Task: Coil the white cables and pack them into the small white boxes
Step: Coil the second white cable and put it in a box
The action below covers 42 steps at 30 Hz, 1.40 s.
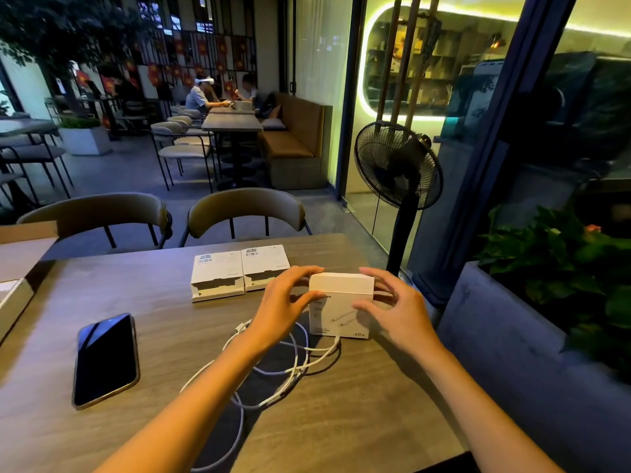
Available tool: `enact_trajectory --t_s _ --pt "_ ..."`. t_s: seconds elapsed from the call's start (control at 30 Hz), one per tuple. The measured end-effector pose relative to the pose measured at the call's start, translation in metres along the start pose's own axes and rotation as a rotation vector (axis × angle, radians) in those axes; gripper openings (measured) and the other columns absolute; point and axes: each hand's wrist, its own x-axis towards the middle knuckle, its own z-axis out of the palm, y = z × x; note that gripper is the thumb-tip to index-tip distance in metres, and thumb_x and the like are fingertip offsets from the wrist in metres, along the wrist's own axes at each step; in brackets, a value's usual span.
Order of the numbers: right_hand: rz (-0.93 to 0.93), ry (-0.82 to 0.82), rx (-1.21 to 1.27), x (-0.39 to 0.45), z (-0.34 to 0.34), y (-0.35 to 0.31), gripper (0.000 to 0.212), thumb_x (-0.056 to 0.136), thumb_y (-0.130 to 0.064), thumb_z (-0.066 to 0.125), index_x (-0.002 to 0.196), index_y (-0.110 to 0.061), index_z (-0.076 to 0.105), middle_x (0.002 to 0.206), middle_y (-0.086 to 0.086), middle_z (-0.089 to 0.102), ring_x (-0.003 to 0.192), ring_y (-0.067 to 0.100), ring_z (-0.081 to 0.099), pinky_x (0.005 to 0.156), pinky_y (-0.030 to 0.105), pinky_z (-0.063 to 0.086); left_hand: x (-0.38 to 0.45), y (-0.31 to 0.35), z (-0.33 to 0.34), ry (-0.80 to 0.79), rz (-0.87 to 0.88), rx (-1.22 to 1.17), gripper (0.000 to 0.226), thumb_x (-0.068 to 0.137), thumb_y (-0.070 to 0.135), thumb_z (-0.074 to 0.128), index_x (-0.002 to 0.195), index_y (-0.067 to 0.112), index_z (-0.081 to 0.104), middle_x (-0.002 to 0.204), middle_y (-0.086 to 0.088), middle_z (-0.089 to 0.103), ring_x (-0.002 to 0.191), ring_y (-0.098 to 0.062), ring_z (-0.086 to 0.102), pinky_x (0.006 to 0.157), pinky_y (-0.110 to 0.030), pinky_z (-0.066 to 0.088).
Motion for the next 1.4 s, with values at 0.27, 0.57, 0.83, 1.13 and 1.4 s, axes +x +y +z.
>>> enact_trajectory --t_s 0.27,0.57,0.83,1.13,1.4 --pt "-0.271 0.110 -0.291 0.022 0.002 0.008 0.030 0.084 -0.006 0.081 0.111 -0.011 0.070 0.110 -0.001 0.069 0.102 0.008 0.062 0.086 0.004 0.046 0.001 0.003 0.000 0.035 -0.007 -0.033 0.053 0.089 0.019 0.072 0.138 0.023 0.049 0.140 0.012 0.051 0.123 0.002 0.051 0.100 -0.015 0.046" --pt "-0.131 -0.053 -0.490 0.034 0.011 0.057 0.031 0.088 0.014 0.062 0.089 -0.017 0.062 0.112 -0.001 0.065 0.108 0.017 0.063 0.099 0.025 0.052 -0.018 -0.020 -0.020 -0.638 -0.258 0.289 0.029 0.077 0.050 0.078 0.096 0.029 0.071 0.096 0.011 0.071 0.089 -0.001 0.066 0.084 -0.028 0.059" --pt "0.052 -0.355 -0.639 0.056 0.024 0.055 0.053 0.086 0.015 0.060 0.117 -0.028 0.065 0.162 0.003 0.036 0.155 0.025 0.023 0.124 0.047 0.027 -0.011 -0.004 -0.042 -0.400 -0.088 0.342 0.014 0.094 0.035 0.064 0.099 0.024 0.070 0.091 0.007 0.069 0.084 -0.004 0.064 0.080 -0.027 0.056" --pt "-0.092 -0.392 -0.092 0.045 0.056 -0.059 0.023 0.105 -0.046 0.047 0.116 -0.034 0.063 0.102 -0.009 0.072 0.098 0.007 0.069 0.087 0.031 0.058 0.008 0.020 -0.057 -0.197 -0.090 0.245 0.014 0.095 0.036 0.061 0.101 0.024 0.066 0.091 0.007 0.068 0.082 -0.005 0.063 0.077 -0.025 0.056" --pt "-0.128 -0.323 -0.064 0.051 0.047 -0.077 0.013 0.101 -0.020 0.061 0.104 -0.020 0.074 0.076 -0.002 0.067 0.063 0.004 0.063 0.060 0.024 0.059 -0.010 0.009 -0.074 -0.408 -0.161 0.302 0.010 0.091 0.024 0.069 0.098 0.031 0.066 0.089 0.011 0.067 0.080 -0.006 0.061 0.072 -0.023 0.052"
